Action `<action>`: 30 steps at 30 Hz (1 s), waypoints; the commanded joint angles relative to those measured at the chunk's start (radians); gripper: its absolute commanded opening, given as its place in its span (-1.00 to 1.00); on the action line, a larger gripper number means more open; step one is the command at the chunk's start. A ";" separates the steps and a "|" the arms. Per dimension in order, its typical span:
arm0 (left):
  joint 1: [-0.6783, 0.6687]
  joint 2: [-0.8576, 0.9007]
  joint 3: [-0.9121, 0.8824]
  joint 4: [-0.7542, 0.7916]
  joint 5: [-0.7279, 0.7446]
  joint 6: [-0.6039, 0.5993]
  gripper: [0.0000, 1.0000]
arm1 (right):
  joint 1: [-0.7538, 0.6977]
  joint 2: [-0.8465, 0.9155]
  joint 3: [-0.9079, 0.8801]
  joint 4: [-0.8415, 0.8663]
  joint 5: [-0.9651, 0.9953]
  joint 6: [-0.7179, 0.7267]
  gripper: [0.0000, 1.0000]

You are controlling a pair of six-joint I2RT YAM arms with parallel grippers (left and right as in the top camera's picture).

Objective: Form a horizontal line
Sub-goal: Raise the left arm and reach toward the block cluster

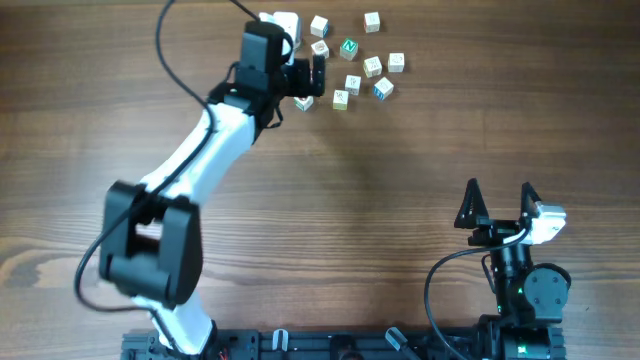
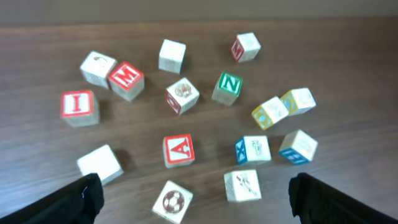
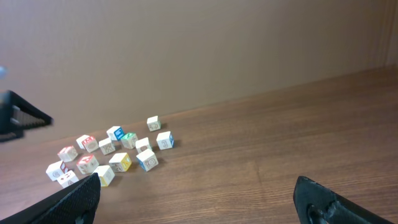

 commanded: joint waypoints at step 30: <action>-0.008 0.308 0.021 0.361 -0.018 0.012 0.64 | -0.007 -0.008 -0.001 0.002 -0.013 -0.016 0.99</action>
